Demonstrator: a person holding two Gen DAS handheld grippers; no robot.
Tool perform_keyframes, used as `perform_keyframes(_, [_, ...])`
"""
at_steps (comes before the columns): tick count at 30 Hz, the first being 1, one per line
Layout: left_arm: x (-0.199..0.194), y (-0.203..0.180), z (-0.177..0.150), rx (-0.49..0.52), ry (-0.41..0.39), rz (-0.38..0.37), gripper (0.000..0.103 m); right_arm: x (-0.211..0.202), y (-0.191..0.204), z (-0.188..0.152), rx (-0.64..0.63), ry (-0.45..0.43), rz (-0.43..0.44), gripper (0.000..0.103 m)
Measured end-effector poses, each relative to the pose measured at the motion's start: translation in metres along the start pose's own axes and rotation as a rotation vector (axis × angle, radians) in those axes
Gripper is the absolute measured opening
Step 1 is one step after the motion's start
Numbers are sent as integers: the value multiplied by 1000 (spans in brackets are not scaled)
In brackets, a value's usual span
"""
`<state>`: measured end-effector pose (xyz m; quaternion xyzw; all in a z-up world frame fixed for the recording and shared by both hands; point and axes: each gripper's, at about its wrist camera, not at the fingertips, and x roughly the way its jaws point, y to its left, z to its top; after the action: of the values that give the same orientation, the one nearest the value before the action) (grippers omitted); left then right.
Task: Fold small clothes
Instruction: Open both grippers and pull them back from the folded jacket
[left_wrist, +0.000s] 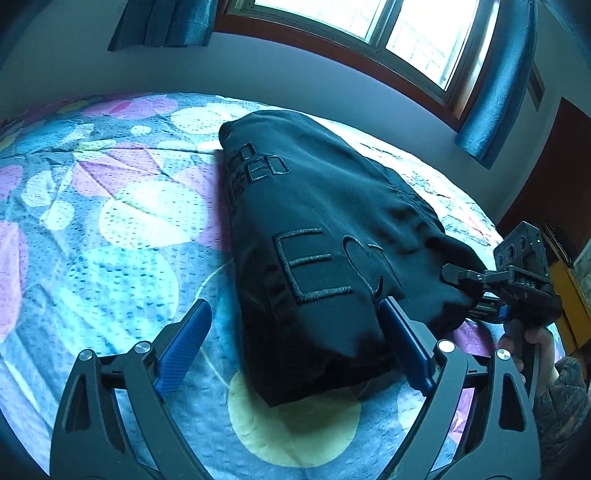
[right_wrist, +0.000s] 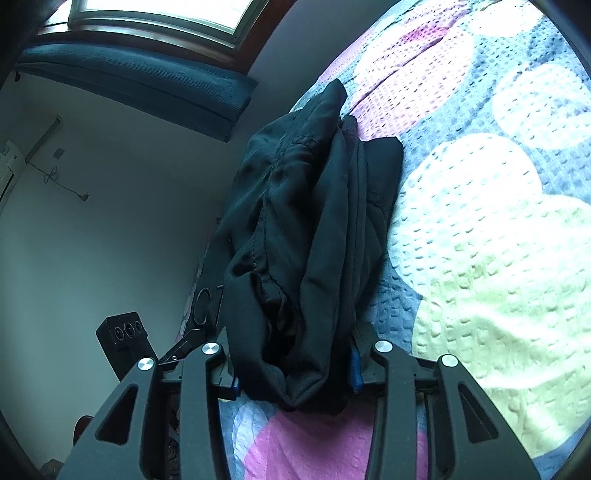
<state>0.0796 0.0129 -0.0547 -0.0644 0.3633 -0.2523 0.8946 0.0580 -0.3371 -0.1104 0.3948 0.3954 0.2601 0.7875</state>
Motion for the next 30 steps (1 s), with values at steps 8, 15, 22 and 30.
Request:
perform_keyframes(8, [-11, 1, -7, -24, -17, 42, 94, -20, 2, -18, 5, -56, -10, 54])
perform_keyframes(15, [-23, -6, -11, -5, -63, 123, 99, -28, 28, -39, -122, -85, -196, 74])
perform_keyframes(22, [-34, -12, -13, 12, -119, 244, 101, -30, 53, -54, -230, -143, -482, 79])
perform_keyframes(30, [-44, -21, -16, 35, -162, 342, 101, -20, 98, -78, -472, -244, -799, 85])
